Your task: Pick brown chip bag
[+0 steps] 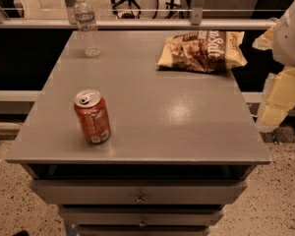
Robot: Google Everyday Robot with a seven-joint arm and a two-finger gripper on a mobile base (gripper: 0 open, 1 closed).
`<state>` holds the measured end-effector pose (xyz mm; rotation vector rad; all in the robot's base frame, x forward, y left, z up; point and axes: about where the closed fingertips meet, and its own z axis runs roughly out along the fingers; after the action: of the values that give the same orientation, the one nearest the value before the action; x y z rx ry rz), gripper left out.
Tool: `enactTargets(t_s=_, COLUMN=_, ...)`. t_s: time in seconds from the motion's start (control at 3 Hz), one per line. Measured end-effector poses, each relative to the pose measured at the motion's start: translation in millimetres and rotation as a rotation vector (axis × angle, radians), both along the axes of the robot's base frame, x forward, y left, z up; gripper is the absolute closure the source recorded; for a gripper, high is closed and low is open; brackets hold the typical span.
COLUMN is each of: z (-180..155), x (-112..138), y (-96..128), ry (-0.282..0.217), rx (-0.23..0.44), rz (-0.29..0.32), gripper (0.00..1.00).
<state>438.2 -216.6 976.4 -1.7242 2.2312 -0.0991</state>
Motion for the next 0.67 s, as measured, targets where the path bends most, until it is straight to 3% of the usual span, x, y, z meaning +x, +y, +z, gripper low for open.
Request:
enactTargets(t_s=0.33, z=0, x=0, y=0, ry=0.0, rx=0.0, rz=0.0, gripper=0.0)
enactTargets(t_s=0.67, z=-12, x=32, y=2, ry=-0.043, rx=0.036, rz=0.024, gripper=0.0)
